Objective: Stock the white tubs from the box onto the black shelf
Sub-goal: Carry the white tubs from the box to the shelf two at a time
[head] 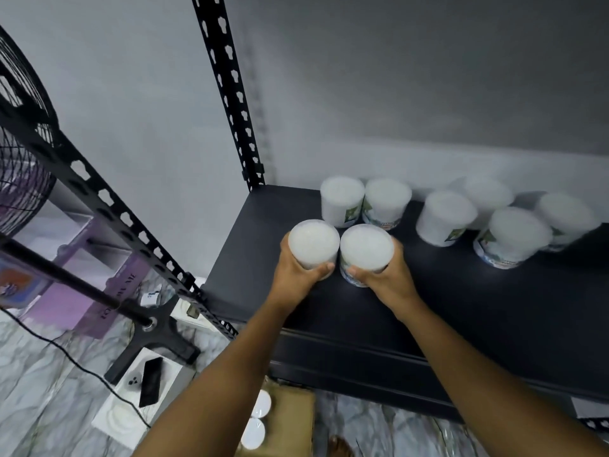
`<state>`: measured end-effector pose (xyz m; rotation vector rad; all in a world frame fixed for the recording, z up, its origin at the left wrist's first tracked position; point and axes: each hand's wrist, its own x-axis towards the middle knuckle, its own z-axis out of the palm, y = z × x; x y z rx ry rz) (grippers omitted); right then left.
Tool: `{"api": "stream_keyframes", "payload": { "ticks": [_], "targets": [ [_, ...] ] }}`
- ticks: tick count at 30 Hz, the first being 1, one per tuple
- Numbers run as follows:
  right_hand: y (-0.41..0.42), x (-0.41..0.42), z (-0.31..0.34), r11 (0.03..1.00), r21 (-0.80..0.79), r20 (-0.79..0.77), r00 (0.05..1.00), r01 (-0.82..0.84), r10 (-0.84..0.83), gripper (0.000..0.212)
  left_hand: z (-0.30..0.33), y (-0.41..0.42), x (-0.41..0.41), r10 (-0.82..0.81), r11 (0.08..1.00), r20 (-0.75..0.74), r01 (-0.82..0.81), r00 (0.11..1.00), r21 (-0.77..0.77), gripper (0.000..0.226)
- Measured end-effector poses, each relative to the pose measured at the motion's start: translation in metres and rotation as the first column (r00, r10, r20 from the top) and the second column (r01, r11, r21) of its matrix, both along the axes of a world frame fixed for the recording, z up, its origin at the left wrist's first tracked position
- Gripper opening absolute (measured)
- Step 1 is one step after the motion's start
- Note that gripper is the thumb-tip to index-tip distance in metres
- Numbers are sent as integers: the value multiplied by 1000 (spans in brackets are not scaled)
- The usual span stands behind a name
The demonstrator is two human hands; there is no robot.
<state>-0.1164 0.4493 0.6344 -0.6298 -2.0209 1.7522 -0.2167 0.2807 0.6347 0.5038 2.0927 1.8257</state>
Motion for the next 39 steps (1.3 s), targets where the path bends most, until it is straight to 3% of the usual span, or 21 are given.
{"api": "stream_keyframes", "payload": {
  "ticks": [8,15,39],
  "targets": [
    [18,-32,3,999,47,-2,1000,-25,25,94,6,22,-32,-20,999,-10,21,1000,26,88],
    [24,-53,5,997,78,-30,999,-15,17,75,6,32,-57,-22,1000,-15,21,1000,-8,89],
    [43,-99,3,999,41,14,1000,-1,1,92,3,42,-99,-16,988,-11,15,1000,-156,94]
  ]
}}
